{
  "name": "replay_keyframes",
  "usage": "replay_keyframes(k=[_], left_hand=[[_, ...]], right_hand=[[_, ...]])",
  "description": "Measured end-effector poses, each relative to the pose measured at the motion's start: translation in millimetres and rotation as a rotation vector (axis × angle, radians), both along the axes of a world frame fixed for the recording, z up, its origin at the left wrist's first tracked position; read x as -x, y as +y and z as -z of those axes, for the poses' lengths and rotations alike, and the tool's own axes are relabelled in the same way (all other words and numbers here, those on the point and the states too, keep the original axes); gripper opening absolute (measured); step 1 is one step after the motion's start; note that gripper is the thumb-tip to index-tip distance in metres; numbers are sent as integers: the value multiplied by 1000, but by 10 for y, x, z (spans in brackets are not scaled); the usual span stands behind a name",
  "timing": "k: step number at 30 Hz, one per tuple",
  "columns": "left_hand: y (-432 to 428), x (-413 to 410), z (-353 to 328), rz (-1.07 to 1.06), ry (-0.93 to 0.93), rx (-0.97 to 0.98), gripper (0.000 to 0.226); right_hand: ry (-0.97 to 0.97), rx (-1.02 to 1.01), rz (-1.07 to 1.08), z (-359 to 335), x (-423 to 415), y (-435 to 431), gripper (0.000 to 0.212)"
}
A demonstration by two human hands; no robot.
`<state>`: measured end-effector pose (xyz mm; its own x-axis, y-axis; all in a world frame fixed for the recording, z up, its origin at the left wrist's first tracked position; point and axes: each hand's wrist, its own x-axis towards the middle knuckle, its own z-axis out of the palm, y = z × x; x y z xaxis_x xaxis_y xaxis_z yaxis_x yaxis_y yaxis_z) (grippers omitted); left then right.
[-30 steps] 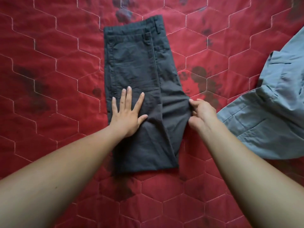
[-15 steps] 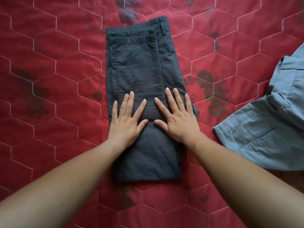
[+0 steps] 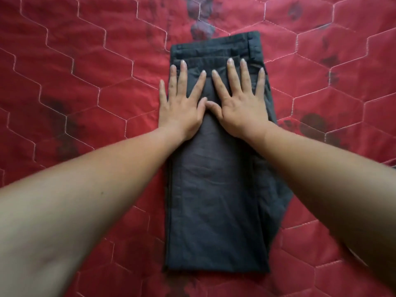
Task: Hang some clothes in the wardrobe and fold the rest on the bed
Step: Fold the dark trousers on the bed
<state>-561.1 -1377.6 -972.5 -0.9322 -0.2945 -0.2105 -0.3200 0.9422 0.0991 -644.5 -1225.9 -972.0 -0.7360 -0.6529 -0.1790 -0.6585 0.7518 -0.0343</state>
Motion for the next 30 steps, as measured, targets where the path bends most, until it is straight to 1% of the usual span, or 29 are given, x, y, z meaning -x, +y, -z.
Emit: replay_keyframes(k=[3, 7, 9, 12, 14, 17, 19, 25, 26, 28, 30], left_hand=[[-32, 22, 64, -8, 19, -19, 62], [-64, 48, -78, 2, -20, -107, 60], [-42, -97, -137, -1, -37, -154, 62], [199, -726, -173, 78, -62, -87, 63], [420, -1311, -135, 148, -64, -30, 63], [623, -1998, -30, 163, -44, -23, 63], [649, -2169, 29, 166, -44, -22, 64], [700, -2200, -60, 104, -81, -51, 66], [734, -2317, -85, 111, -89, -63, 67], [827, -2697, -133, 190, -102, -55, 69], [917, -3060, -174, 217, -152, -45, 70]], right_hand=[[41, 10, 9, 124, 29, -34, 77], [-25, 10, -4, 1, 58, -15, 71], [-30, 28, -31, -65, -63, 74, 69], [4, 75, -132, -98, -760, 441, 64], [-31, 92, -179, -63, -1420, 837, 64], [-64, 77, -211, 17, -2138, 1341, 69], [-53, 68, -213, 66, -2272, 1467, 70], [-67, 0, -184, -64, -2292, 1451, 69], [-77, -11, -157, -88, -2370, 1517, 69], [-99, -26, -122, -108, -2639, 1717, 69], [-129, -65, -111, -114, -2903, 1904, 69]])
